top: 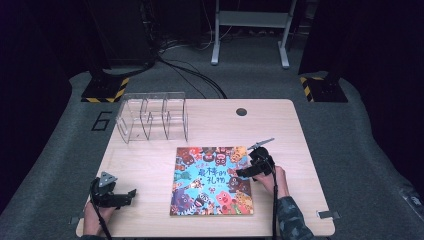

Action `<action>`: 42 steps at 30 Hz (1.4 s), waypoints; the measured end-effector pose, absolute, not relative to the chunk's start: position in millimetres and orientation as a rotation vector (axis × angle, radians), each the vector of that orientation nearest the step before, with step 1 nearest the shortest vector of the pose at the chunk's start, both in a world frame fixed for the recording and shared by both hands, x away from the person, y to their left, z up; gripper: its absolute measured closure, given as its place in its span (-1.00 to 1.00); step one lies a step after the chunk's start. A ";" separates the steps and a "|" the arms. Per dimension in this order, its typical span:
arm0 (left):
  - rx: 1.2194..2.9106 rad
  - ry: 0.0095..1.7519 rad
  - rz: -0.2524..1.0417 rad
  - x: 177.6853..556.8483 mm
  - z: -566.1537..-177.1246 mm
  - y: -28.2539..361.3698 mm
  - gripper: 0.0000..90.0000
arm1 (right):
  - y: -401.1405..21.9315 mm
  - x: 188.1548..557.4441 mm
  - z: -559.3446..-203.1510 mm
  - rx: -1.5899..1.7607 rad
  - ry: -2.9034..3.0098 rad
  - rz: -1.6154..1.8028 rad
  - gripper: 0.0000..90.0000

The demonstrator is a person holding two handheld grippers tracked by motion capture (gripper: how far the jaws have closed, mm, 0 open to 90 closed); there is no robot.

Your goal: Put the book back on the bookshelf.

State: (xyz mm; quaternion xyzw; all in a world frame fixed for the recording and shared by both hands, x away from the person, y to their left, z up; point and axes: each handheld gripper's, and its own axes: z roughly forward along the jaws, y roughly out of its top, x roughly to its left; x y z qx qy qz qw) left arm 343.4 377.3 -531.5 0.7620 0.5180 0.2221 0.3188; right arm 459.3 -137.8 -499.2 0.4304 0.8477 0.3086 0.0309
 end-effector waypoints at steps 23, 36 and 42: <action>1.990 1.369 0.587 343.5 -531.9 375.9 -1.00 | -130.6 446.6 -504.4 1.319 2.556 0.939 -0.39; 2.029 1.308 0.571 356.4 -519.6 335.1 -1.00 | -133.6 447.1 -505.8 1.326 2.569 1.016 -0.37; 2.038 1.277 0.511 367.3 -518.4 314.4 -1.00 | -131.5 447.6 -506.1 1.282 2.566 0.980 -0.38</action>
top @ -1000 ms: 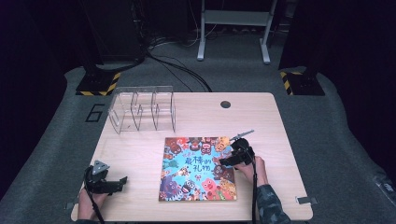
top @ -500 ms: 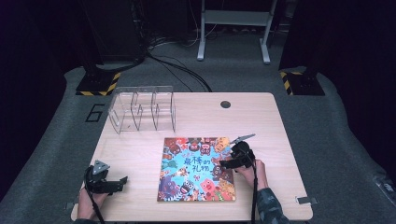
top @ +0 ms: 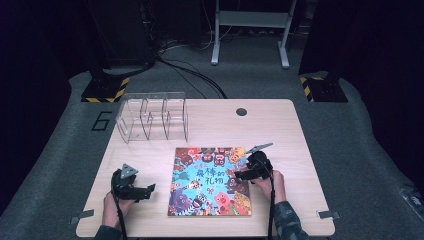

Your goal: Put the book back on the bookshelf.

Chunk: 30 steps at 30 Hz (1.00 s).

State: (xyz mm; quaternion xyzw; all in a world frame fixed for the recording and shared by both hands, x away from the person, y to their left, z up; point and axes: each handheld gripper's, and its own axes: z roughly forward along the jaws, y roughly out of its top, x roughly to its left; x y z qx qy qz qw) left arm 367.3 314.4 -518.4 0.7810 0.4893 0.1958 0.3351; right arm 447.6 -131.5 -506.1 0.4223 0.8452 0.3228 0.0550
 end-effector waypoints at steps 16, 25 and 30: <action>2.092 1.236 0.509 383.3 -528.1 283.9 -0.99 | -130.8 452.4 -502.9 1.329 2.581 0.946 -0.28; 2.089 1.233 0.521 384.6 -529.7 276.0 -1.00 | -127.9 457.0 -501.7 1.378 2.559 0.921 -0.26; 2.079 1.227 0.525 385.1 -530.6 272.5 -1.00 | -126.1 458.6 -500.4 1.387 2.567 0.892 -0.24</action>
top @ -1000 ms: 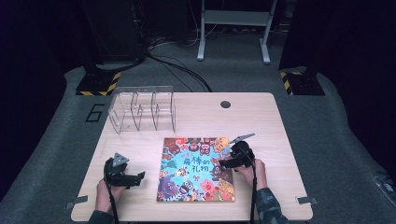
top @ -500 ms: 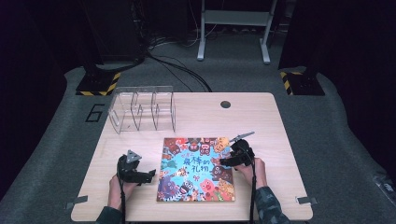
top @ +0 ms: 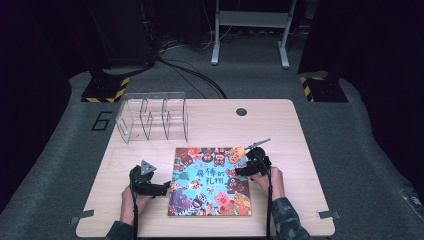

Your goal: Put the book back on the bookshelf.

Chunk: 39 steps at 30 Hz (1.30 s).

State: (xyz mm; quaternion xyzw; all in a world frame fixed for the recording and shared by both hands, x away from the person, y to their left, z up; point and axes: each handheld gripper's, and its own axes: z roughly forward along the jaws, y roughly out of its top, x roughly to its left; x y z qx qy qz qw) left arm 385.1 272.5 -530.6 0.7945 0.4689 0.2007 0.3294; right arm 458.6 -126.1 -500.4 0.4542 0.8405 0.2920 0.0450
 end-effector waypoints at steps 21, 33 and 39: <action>2.111 1.195 0.510 386.0 -529.6 269.7 -1.00 | -128.7 469.6 -500.3 1.424 2.558 0.918 -0.21; 2.112 1.193 0.511 386.1 -529.7 269.8 -1.00 | -135.2 476.5 -500.8 1.538 2.558 1.015 -0.24; 2.112 1.193 0.510 386.2 -529.7 269.8 -1.00 | -141.7 476.7 -502.6 1.581 2.557 1.089 -0.22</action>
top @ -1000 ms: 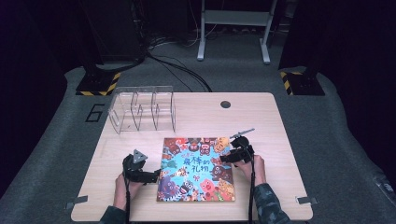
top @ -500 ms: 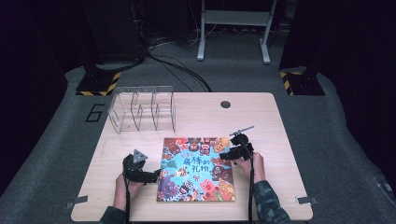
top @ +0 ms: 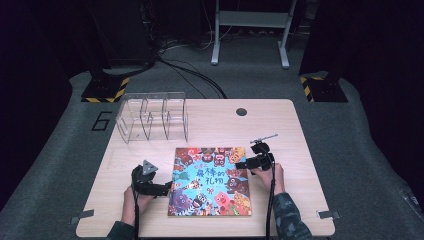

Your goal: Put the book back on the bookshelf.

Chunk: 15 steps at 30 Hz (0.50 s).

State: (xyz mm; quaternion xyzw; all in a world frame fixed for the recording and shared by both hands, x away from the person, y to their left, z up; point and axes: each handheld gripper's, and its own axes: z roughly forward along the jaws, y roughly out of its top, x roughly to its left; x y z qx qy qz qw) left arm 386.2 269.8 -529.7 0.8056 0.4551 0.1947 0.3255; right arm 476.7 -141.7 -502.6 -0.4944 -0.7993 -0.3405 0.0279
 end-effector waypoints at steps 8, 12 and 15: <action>2.111 1.193 0.510 386.1 -529.7 269.8 -1.00 | -134.9 474.1 -498.8 -1.545 -2.527 -0.958 -0.15; 2.112 1.193 0.510 386.1 -529.7 269.8 -1.00 | -134.5 474.7 -498.7 -1.540 -2.523 -0.957 -0.18; 2.111 1.193 0.510 386.1 -529.7 269.8 -1.00 | -136.9 474.4 -499.0 -1.539 -2.500 -0.972 -0.18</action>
